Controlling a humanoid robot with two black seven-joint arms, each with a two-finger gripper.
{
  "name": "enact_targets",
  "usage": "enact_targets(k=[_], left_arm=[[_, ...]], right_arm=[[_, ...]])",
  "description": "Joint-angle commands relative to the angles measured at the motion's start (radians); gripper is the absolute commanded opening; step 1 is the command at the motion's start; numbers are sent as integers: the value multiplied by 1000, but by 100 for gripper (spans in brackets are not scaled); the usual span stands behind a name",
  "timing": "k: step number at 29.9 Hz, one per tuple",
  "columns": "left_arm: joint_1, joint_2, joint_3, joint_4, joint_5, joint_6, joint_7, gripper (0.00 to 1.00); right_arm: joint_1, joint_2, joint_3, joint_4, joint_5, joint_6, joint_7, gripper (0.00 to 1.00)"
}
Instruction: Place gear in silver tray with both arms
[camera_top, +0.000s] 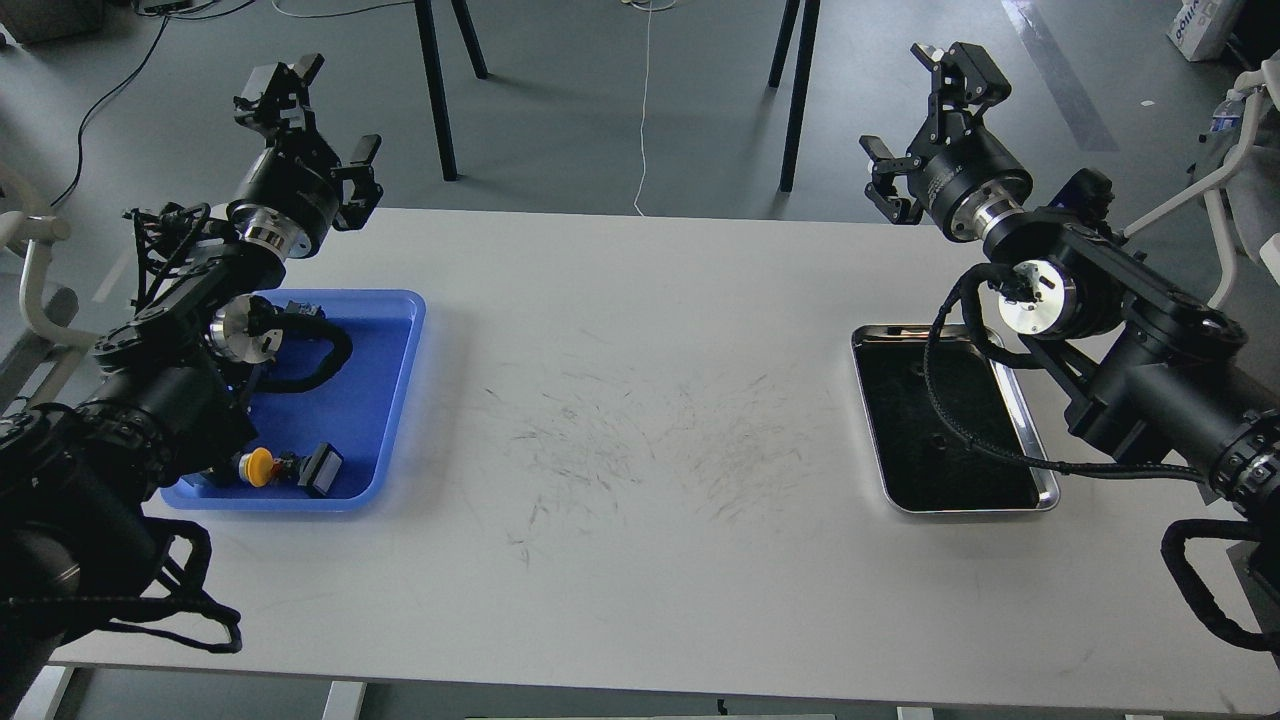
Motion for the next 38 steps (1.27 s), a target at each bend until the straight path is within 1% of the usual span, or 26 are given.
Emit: enact_targets(k=[1,7,12,16,20,23,27,29,32,38], left_arm=[[-3,9,53,3,-1,0,0,99],[-1,29,73,43,-1,0,0,99],[2,14,66,67,-4,0,0,99],[5,8,59,80,-4,0,0,99],[5,6,17,79,-15,0,0,99],[8,-21,-6,87,-18,0,0,99],[5,-55,-49,151,-26,0,0,99],[2,-75,-69,156,-27,0,0,99],[2,-93,-69,167,-27,0,0,99],[-10,-93,-60,179,-27,0,0,99]], right_arm=[[-5,-4,-2,7,0,43,-16,100],[-5,-5,-30,7,-3,74,-15,100],[-5,2,-19,-10,-3,46,-6,100],[-7,2,-19,-7,-3,0,-6,100],[-7,-1,-9,-7,-1,-3,-6,100],[-7,5,-1,-9,-1,-5,-6,100],[-5,8,2,-9,-1,-6,-6,100],[-5,8,5,-9,-1,-8,-6,100],[-5,8,5,-9,-1,-15,-6,100],[-5,8,2,-7,-1,-32,-6,100]])
